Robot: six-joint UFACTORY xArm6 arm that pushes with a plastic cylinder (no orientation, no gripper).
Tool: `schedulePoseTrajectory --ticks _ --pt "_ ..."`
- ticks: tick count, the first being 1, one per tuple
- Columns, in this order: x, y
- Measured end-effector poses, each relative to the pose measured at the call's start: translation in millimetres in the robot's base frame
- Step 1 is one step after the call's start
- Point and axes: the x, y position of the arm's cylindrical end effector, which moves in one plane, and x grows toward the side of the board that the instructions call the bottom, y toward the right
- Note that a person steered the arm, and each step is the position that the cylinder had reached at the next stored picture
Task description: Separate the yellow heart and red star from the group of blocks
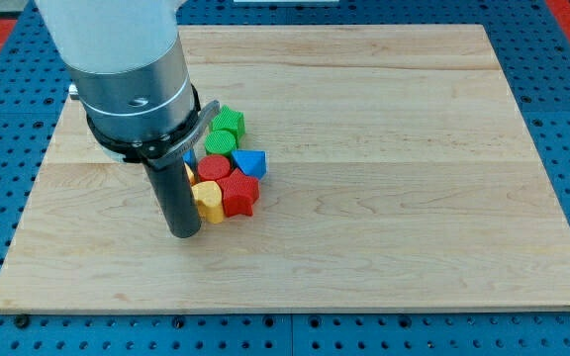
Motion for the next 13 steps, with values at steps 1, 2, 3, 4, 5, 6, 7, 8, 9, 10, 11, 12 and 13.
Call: schedulePoseTrajectory --ticks 1,2,3,4,5,6,7,8,9,10,11,12,13 --pt "0 8" --pt "-4 69" --pt "-15 108" --pt "-37 123" --pt "-77 97" --pt "-79 49" --pt "-53 46" --pt "-11 46" --pt "-10 52" --pt "-31 45" --pt "4 74" --pt "-33 65" --pt "-68 8"
